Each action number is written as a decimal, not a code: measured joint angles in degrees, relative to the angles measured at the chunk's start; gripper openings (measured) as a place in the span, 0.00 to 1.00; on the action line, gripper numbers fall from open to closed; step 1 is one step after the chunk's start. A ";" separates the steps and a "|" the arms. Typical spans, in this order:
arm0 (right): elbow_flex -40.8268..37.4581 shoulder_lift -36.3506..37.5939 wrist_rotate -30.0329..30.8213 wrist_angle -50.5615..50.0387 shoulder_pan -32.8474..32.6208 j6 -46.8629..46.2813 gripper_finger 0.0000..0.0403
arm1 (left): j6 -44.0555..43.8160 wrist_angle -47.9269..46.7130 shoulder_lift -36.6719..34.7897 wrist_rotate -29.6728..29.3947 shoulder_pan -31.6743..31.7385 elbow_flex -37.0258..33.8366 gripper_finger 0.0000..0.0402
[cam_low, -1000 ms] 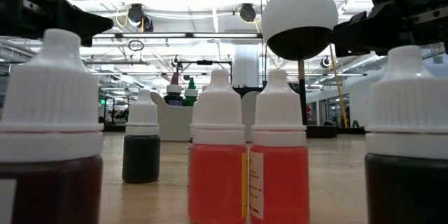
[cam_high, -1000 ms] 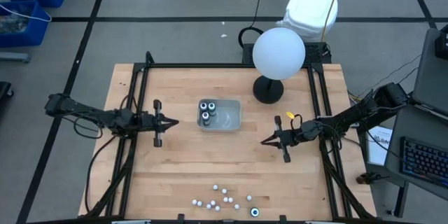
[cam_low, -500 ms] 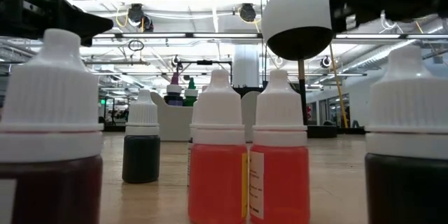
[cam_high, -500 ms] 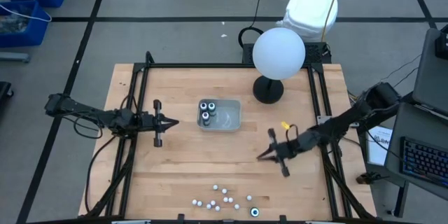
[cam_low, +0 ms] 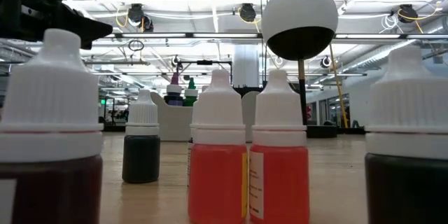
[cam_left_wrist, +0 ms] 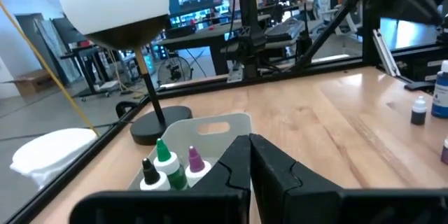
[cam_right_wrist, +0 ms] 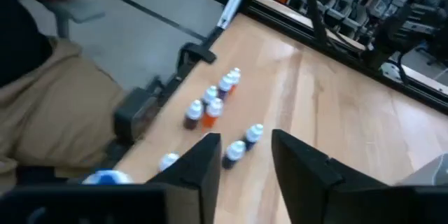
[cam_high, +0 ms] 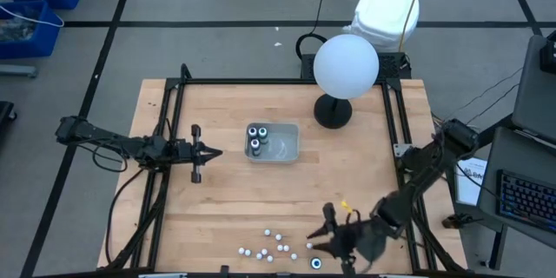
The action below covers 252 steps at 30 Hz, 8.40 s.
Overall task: Pick & Place food coloring
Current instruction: Put the large blue food coloring bottle into the gray bin
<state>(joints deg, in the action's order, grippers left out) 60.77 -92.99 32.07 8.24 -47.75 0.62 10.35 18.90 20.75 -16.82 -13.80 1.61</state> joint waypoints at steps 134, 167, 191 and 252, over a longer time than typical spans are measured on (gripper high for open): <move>-8.35 -11.46 -17.27 25.69 -0.13 -11.65 0.27 | -5.31 -4.13 0.35 0.31 0.00 0.07 0.02; -2.25 0.00 -15.73 20.06 39.89 13.82 0.27 | -3.38 -4.13 0.35 0.22 0.00 0.04 0.02; -2.27 -17.83 -18.80 34.18 48.02 6.97 0.27 | -4.04 -5.88 0.35 0.22 0.00 0.04 0.02; -2.18 -25.88 -18.40 42.06 48.55 1.58 0.37 | -3.56 -5.88 0.35 0.15 0.01 0.04 0.02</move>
<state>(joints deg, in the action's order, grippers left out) 58.58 -118.87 13.67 50.30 0.80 2.20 6.79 13.02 21.10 -16.67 -13.80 1.65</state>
